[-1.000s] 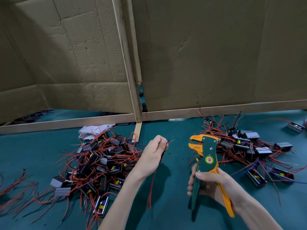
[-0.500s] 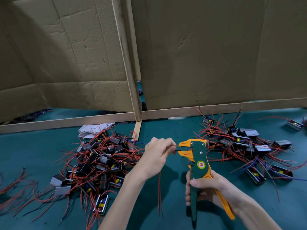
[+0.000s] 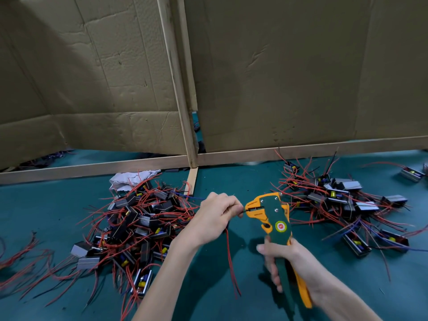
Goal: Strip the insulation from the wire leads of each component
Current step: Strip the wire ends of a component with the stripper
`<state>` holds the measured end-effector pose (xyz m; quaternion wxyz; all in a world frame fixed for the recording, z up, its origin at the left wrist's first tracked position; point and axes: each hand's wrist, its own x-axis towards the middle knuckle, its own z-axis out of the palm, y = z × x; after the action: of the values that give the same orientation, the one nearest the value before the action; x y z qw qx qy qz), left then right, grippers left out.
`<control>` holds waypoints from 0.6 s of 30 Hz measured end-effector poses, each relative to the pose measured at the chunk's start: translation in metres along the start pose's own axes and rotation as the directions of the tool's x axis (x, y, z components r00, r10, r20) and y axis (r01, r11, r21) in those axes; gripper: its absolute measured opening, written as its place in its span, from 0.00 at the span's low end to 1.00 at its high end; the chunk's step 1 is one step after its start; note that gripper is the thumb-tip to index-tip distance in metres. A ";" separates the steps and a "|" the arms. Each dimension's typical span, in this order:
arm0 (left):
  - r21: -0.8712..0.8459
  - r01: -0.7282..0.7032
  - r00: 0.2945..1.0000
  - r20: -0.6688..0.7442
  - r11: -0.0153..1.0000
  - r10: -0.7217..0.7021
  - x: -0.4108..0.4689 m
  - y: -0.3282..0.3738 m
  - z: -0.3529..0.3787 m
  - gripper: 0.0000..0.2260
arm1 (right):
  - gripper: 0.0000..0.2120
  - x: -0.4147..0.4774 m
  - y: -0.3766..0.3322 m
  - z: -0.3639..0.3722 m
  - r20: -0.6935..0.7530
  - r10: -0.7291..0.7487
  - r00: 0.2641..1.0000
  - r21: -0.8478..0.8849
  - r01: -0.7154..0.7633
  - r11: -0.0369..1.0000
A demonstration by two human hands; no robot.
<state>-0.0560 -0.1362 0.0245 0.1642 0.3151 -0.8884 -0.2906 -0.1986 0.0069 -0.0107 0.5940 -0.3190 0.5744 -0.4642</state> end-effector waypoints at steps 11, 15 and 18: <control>0.034 0.092 0.892 -0.447 0.995 -0.068 0.008 0.005 0.003 0.12 | 0.14 0.013 -0.003 0.003 0.077 -0.020 0.997 0.681 -0.038 0.731; -0.096 -0.017 0.727 -0.684 0.995 -0.054 0.033 0.048 0.005 0.10 | 0.10 0.019 -0.003 -0.008 0.007 0.012 1.000 0.706 -0.014 0.708; -0.294 -0.118 0.673 -0.726 0.948 -0.141 0.062 0.086 0.011 0.10 | 0.10 0.019 -0.001 -0.009 0.051 0.025 0.998 0.717 -0.054 0.695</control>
<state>-0.1473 -0.1178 0.0766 0.5557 0.3805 -0.6849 -0.2780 -0.2097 -0.0092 -0.0178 0.6917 -0.0584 0.3435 -0.6326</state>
